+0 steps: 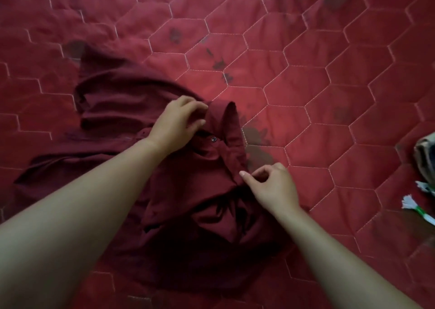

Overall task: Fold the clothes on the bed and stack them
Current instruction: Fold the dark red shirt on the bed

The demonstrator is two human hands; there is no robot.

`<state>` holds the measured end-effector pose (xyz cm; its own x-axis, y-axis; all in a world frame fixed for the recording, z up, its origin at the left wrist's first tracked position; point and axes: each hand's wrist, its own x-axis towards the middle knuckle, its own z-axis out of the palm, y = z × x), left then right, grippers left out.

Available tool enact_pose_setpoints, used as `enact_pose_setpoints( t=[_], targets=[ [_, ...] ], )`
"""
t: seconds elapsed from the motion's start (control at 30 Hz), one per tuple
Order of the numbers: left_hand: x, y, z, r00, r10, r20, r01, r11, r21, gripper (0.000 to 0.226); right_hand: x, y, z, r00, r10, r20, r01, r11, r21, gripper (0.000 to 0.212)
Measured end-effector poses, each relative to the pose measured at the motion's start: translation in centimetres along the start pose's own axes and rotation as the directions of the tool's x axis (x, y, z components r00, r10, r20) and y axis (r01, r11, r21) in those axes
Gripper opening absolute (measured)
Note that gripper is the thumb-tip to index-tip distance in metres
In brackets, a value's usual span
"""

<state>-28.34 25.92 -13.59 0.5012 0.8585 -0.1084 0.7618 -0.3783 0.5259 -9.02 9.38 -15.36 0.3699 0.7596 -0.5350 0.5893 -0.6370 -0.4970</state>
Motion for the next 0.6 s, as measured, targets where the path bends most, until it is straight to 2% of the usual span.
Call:
enact_pose_setpoints(
  t=[0.1,0.17,0.27,0.37,0.43,0.5,0.53,0.6],
  targets=[
    [2.5,-0.5,0.1,0.998,-0.006,0.059,-0.002,0.990,0.143,0.042,-0.9,0.2,0.8,1.000,-0.020,0.020,0.019,0.999,0.046,0.036],
    [3.6,-0.6,0.5,0.984,-0.082,0.157,0.046,0.974,0.220,0.048,-1.1,0.2,1.5,0.998,-0.054,0.017,0.052,0.992,0.115,0.028],
    [3.4,-0.5,0.9,0.980,-0.128,0.155,0.089,0.967,0.237,0.039,-0.3,0.3,1.1,0.997,-0.071,-0.034,0.076,0.977,0.198,0.015],
    [0.9,0.0,0.7,0.984,-0.153,0.087,0.145,0.985,0.093,0.021,1.6,1.1,-1.2,0.994,-0.019,-0.111,0.049,0.961,0.273,0.014],
    [-1.7,0.4,0.5,0.981,-0.191,-0.039,0.191,0.981,0.018,0.021,2.9,1.2,-3.5,0.992,-0.016,-0.124,0.055,0.946,0.318,0.016],
    [-4.2,1.6,0.3,0.945,-0.276,-0.174,0.248,0.954,-0.167,0.019,3.8,1.3,-5.9,0.992,-0.068,-0.110,0.100,0.945,0.312,0.018],
    [-5.4,2.3,0.3,0.924,-0.324,-0.204,0.266,0.927,-0.265,0.018,4.2,1.2,-6.9,0.990,-0.094,-0.101,0.121,0.946,0.302,0.019],
    [-6.9,3.4,0.9,0.910,-0.361,-0.204,0.285,0.902,-0.325,0.018,5.1,0.9,-8.1,0.987,-0.103,-0.121,0.139,0.930,0.340,0.017]
  ],
)
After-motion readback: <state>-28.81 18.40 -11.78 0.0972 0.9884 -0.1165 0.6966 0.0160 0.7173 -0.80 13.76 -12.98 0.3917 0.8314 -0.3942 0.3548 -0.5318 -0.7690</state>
